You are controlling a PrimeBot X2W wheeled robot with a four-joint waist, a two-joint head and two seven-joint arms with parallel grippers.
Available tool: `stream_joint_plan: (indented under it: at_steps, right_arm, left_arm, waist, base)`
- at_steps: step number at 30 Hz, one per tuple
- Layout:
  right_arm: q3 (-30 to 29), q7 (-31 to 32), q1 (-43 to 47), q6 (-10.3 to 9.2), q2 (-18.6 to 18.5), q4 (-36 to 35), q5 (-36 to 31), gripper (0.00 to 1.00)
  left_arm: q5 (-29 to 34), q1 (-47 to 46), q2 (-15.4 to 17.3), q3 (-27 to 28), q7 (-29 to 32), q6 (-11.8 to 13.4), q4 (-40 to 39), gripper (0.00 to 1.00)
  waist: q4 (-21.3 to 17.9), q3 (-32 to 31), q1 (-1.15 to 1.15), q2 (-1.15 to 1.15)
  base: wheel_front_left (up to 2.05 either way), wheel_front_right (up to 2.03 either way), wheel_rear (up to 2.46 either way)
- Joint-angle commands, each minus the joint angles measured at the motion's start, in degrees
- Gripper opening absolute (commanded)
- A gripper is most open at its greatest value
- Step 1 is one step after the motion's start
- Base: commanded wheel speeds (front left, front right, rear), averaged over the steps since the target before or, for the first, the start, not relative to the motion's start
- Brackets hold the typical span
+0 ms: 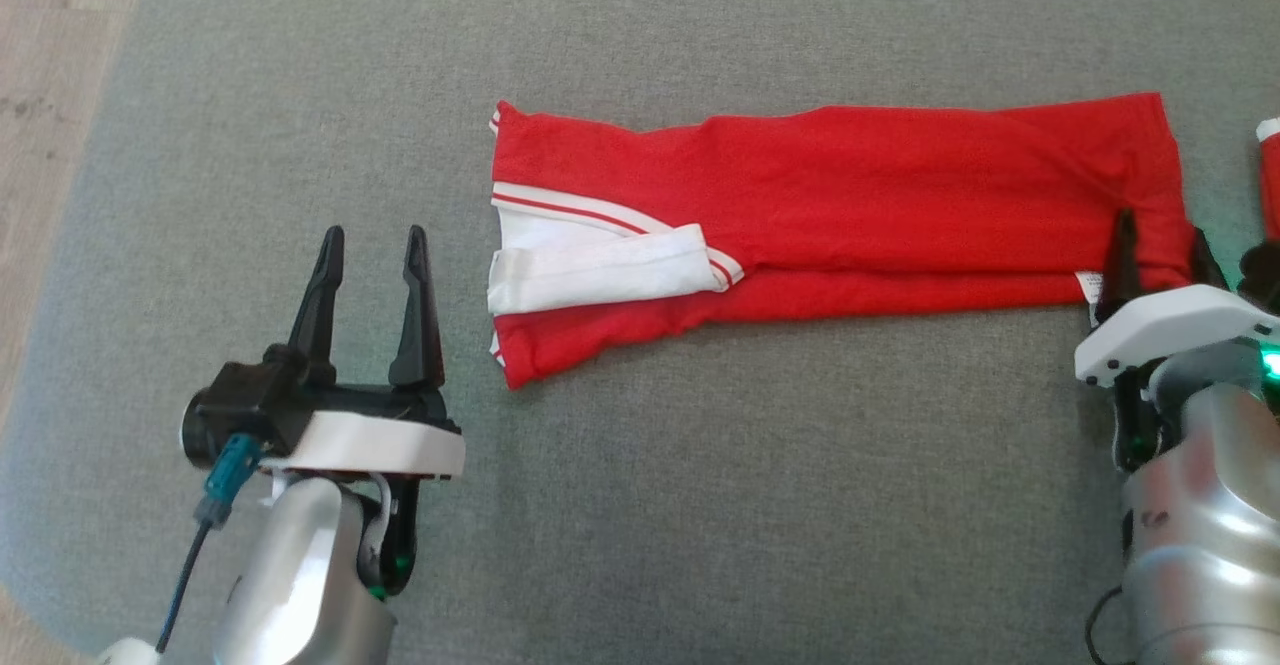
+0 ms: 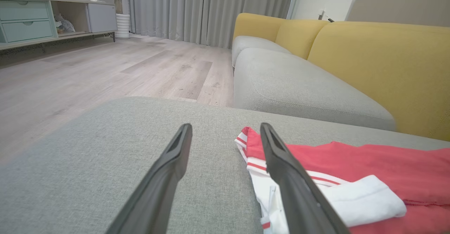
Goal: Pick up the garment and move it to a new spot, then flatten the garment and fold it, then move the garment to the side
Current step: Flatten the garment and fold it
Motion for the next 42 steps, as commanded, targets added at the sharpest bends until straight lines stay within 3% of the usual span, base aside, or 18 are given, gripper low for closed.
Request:
stream_joint_plan:
  at_steps: [1, 8, 9, 11, 18, 24, 28, 34, 42]
  right_arm:
    - [0.51, -0.42, -0.88, -0.11, -0.02, 0.66, -1.14, 1.00]
    - [-1.87, -3.02, -2.97, -0.11, -0.02, 7.31, -4.41, 1.00]
    - [-1.53, -3.11, -3.27, -0.11, -0.02, 8.52, -4.64, 0.91]
    - [-0.51, -3.74, -3.99, -0.11, -0.02, 10.77, -4.66, 0.00]
    - [-2.73, -6.26, -4.60, -0.11, -0.02, 10.78, -7.01, 0.00]
    - [-9.20, -4.85, -2.77, -0.11, -0.75, 4.36, -11.58, 0.00]
    - [-9.18, -3.94, -2.02, -0.11, -0.59, 1.17, -11.82, 0.00]
    - [-1.74, -3.48, -1.77, -0.11, -0.08, -1.44, -5.72, 0.00]
    - [22.77, -2.69, -1.05, -0.11, -0.03, -4.51, 13.43, 0.00]
  left_arm:
    - [0.55, -1.42, 0.33, 2.02, -0.29, -0.38, -1.34, 1.00]
    - [0.99, -1.39, 0.14, 2.36, -0.29, -0.78, -0.81, 1.00]
    - [1.03, -1.40, 0.13, 2.44, -0.29, -0.82, -0.76, 1.00]
    - [1.12, -1.36, 0.12, 2.64, -0.29, -0.89, -0.65, 1.00]
    - [1.43, -0.40, 0.10, 3.14, -0.29, -1.00, -0.13, 1.00]
    - [1.39, 1.00, 0.09, 3.07, -0.29, -0.98, 0.36, 1.00]
    - [1.27, 2.24, 0.09, 2.83, -0.29, -0.79, 0.78, 1.00]
    - [1.32, 3.98, 0.09, 2.44, -0.29, -0.65, 1.21, 1.00]
    - [1.63, 4.83, 0.09, 1.85, -0.29, -0.59, 1.44, 1.00]
  waist:
    - [-0.14, -0.11, 0.00, 0.00]
    - [-0.81, -0.69, 0.00, 0.00]
    - [-0.90, -0.77, 0.00, 0.00]
    - [-1.15, -1.03, 0.00, 0.00]
    - [-2.57, -3.33, 0.00, 0.00]
    - [-3.62, -6.54, 0.00, 0.00]
    - [-4.13, -8.87, 0.00, 0.00]
    - [-3.74, -12.09, 0.00, 0.00]
    - [-0.67, -14.18, 0.00, 0.00]
  base:
    - [0.00, 0.00, 0.00]
    - [0.00, 0.00, 0.00]
    - [0.00, 0.00, 0.00]
    - [0.00, 0.00, 0.00]
    - [0.00, 0.00, 0.00]
    - [0.00, 0.00, 0.00]
    - [0.00, 0.00, 0.00]
    - [0.00, 0.00, 0.00]
    - [0.00, 0.00, 0.00]
